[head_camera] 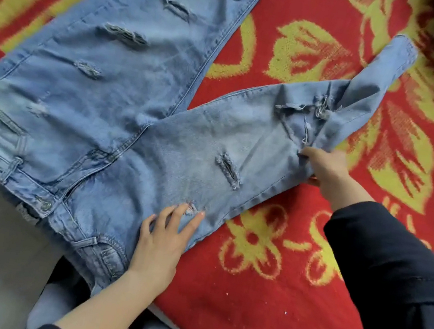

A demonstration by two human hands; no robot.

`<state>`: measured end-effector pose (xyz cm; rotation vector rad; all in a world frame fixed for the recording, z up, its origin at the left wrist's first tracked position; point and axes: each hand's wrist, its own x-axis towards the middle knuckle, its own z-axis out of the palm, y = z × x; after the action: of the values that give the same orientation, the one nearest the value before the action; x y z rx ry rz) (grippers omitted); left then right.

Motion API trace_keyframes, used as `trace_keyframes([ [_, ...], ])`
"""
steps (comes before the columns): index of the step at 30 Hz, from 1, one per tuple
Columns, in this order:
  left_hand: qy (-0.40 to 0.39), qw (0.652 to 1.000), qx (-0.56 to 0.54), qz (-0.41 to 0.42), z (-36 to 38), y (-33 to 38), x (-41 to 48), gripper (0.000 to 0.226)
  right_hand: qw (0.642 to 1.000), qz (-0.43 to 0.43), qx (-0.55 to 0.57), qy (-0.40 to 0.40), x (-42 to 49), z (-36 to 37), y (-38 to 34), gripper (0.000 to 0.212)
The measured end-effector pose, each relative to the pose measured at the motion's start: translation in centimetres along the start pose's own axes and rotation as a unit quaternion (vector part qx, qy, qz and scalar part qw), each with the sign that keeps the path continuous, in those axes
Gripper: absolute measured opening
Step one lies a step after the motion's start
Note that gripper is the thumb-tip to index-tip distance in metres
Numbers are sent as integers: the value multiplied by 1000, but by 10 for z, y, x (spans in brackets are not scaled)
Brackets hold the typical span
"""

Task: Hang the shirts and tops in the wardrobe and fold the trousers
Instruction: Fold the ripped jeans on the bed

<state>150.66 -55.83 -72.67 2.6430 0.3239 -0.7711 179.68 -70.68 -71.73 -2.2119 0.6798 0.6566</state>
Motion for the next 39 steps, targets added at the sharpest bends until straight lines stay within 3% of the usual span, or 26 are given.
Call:
trace_keyframes([
  [4,-53,995,-82,15,-33,-20,3,86,994,-68,64,61,-7,-5,-29,15],
  [7,-89,971,-214,-51,-56,-54,3,54,988,-41,139,60,-12,3,-54,10],
  [9,-80,960,-249,-102,-71,-84,3,22,986,-27,144,85,-14,13,-61,30],
  [11,-81,956,-254,-123,-81,-118,2,10,986,-36,104,127,-16,23,-67,46],
  [14,-96,926,-336,-142,-102,-163,5,7,982,-76,100,140,-23,41,-95,41],
  [16,-100,900,-400,-142,-121,-187,9,17,978,-99,121,138,-26,53,-127,23],
  [21,-11,887,-435,-155,-163,-236,28,23,959,-152,211,118,-60,105,-215,6],
  [23,56,888,-411,-197,-171,-262,36,24,954,-175,241,30,-83,129,-242,11],
  [25,125,892,-354,-251,-173,-292,41,21,940,-179,264,-120,-100,154,-254,28],
  [27,147,899,-300,-282,-172,-316,44,16,950,-175,169,-195,-103,180,-251,38],
  [30,103,921,-268,-265,-169,-327,45,15,960,-169,-47,-218,-100,218,-223,54],
  [32,69,936,-247,-241,-168,-327,46,28,951,-175,-121,-224,-96,237,-204,65],
  [36,64,956,-167,-232,-173,-328,56,19,954,-200,-132,-180,-83,248,-197,63],
  [39,73,959,-179,-207,-182,-316,78,34,956,-195,-136,-173,-79,244,-204,63],
])
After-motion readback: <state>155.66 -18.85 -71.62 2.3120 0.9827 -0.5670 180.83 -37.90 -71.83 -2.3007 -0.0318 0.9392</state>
